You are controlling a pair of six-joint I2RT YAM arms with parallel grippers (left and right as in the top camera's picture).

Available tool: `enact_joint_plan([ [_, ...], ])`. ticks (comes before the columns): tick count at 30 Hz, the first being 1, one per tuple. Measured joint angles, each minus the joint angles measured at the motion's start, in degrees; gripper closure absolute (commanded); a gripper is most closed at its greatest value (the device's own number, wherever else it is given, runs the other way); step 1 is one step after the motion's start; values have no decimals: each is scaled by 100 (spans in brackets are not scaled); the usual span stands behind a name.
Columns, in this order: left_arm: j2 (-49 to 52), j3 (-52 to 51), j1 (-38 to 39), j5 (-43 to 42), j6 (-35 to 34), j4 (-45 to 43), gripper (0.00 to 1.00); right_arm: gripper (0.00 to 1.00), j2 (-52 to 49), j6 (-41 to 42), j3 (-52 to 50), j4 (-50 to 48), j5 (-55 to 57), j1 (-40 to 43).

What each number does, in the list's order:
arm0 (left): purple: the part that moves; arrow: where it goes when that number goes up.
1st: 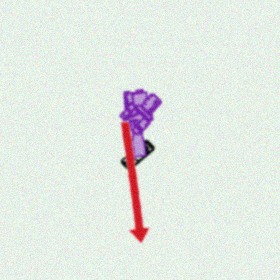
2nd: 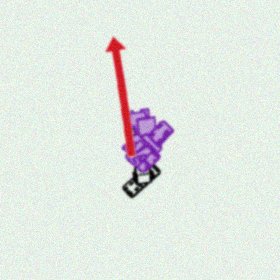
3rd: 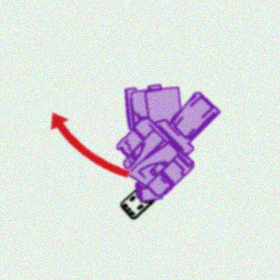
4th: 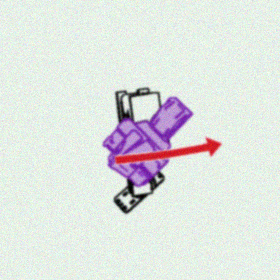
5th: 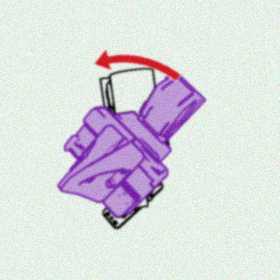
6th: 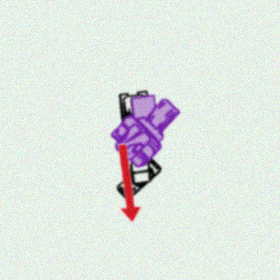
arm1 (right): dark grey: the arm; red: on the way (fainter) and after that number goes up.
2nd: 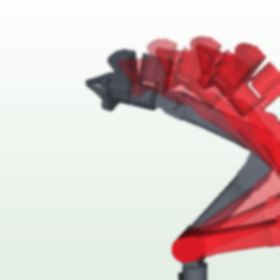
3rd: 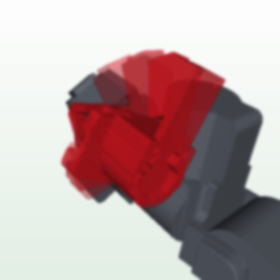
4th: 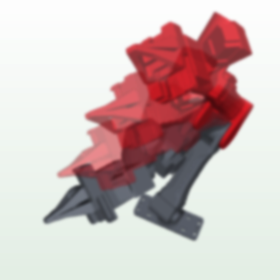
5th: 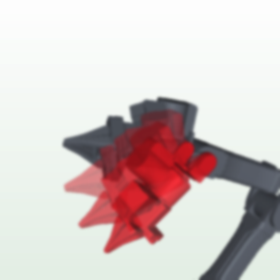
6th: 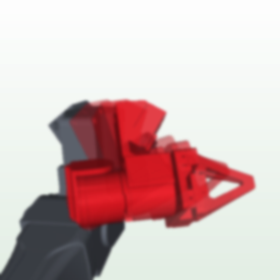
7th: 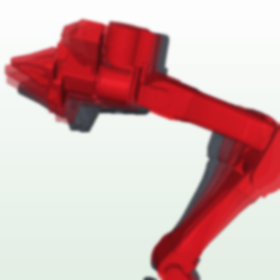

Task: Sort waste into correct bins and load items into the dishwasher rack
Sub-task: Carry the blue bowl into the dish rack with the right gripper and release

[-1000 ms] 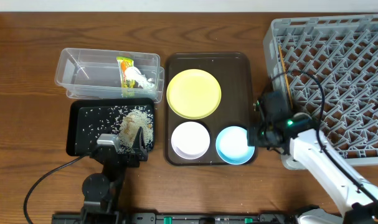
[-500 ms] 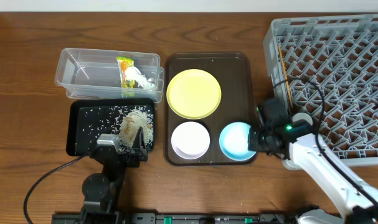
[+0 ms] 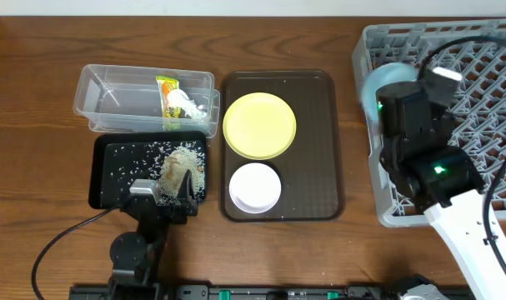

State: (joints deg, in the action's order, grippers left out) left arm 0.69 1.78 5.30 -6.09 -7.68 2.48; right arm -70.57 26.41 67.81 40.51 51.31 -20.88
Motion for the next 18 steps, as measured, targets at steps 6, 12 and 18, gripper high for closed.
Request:
enact_joint_plan([
  [6, 0, 0, 0, 2, 0, 0, 5, 99, -599, -240, 0, -442, 1045, 544],
  [12, 0, 0, 0, 2, 0, 0, 5, 99, -1421, -326, 0, -612, 1165, 1130],
  [18, 0, 0, 0, 0, 0, 0, 5, 99, -2253, -492, 0, -866, 1049, 1272],
])
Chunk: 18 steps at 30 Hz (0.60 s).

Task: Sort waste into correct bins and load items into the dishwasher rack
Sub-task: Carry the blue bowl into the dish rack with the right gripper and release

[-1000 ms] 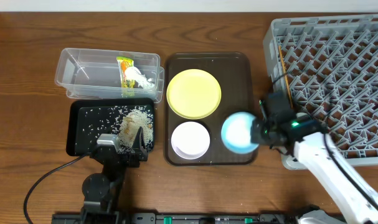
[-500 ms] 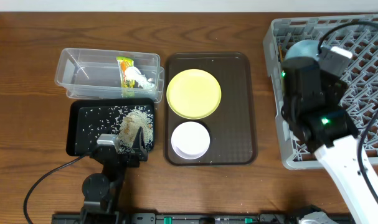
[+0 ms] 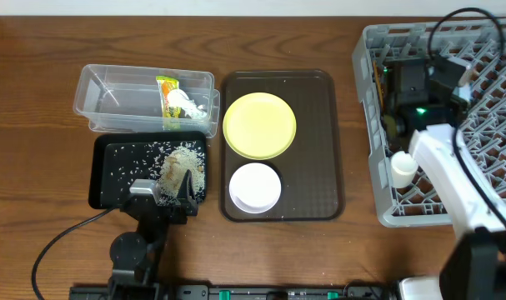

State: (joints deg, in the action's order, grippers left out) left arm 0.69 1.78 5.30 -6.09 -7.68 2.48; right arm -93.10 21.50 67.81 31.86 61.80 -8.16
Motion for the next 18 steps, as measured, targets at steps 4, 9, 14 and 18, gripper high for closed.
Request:
enact_joint_plan([
  [4, 0, 0, 0, 0, 0, 0, 5, 99, -354, -149, 0, -37, -55, -26],
  [9, 0, 0, 0, 0, 0, 0, 5, 99, -586, -334, 2, -111, 127, -66],
  [14, 0, 0, 0, 0, 0, 0, 5, 99, -590, -490, 9, -57, 227, -170],
  [18, 0, 0, 0, 0, 0, -2, 5, 99, -590, -588, 9, -13, 422, -332],
])
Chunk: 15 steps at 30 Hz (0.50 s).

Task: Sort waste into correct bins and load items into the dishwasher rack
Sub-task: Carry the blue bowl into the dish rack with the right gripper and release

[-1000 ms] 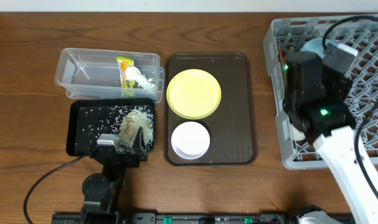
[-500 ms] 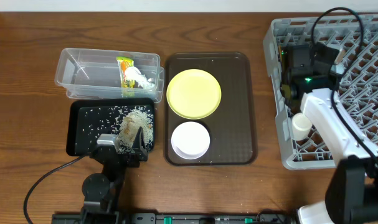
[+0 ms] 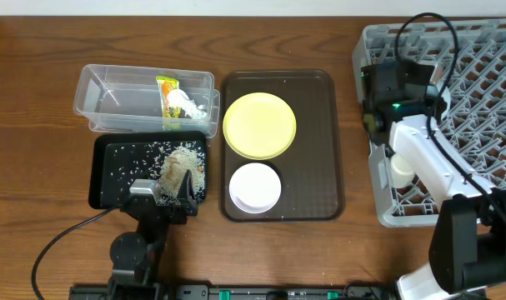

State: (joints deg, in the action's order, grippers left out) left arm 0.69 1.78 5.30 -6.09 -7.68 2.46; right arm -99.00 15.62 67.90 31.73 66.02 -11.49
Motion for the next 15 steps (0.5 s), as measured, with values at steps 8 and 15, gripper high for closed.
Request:
enact_joint_plan([
  [8, 0, 0, 0, 2, 0, 2, 5, 99, 0, -330, -4, -175, 444, -76],
  [15, 0, 0, 0, 0, 0, 2, 5, 99, 0, -885, -2, -551, 616, -76],
])
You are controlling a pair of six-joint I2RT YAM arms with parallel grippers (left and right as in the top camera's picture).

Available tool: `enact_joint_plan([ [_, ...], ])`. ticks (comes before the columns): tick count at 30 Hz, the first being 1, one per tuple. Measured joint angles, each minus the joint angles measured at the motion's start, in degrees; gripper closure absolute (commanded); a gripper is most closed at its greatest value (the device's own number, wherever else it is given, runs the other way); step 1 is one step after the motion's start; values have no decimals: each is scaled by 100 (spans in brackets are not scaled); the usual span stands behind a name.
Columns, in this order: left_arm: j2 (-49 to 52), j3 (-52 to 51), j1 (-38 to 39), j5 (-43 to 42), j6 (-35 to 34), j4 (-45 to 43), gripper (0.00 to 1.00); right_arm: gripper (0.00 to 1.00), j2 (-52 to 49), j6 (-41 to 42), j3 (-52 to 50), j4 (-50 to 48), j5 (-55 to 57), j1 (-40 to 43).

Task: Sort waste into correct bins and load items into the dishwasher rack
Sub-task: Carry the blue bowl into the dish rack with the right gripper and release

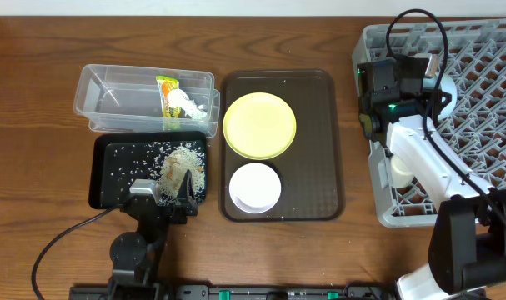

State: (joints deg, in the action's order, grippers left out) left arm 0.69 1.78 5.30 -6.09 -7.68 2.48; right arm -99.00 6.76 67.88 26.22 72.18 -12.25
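A yellow plate (259, 125) and a white bowl (254, 187) lie on the brown tray (323, 167). The grey dishwasher rack (486, 58) stands at the right, with a white cup (400, 167) near its left wall. My right gripper (384, 82) hangs over the rack's far left corner; its fingers are hidden under the wrist. A pale round item (443, 87) shows just right of it. My left gripper (166, 192) rests open at the near edge of the black tray (111, 171), which holds scattered rice (179, 162).
A clear plastic bin (119, 96) behind the black tray holds a yellow-green wrapper (167, 90) and white scraps. Bare wooden table lies around the trays. The right arm's white link (432, 171) and cables cross the rack's left side.
The right wrist has shifted a little to the left and farther back over the rack's left corner. The left arm, plate, bowl and bins have not moved.
The right arm first stood over the rack's left middle with a pale round thing beside it. Then it reached to the rack's far left, and a white cup showed by the left wall. It has stayed at that corner, edging left. The left arm stayed still.
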Motion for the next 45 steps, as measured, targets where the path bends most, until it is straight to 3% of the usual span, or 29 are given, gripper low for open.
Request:
enact_joint_plan([
  [10, 0, 0, 0, 0, 0, 0, 5, 99, -39, -129, 0, 402, -308, -96],
  [36, 0, 0, 0, 2, 0, 0, 5, 99, -94, -726, -2, -79, -129, -63],
  [45, 0, 0, 0, 0, -2, 0, 5, 98, -92, -673, 0, 492, -219, -203],
])
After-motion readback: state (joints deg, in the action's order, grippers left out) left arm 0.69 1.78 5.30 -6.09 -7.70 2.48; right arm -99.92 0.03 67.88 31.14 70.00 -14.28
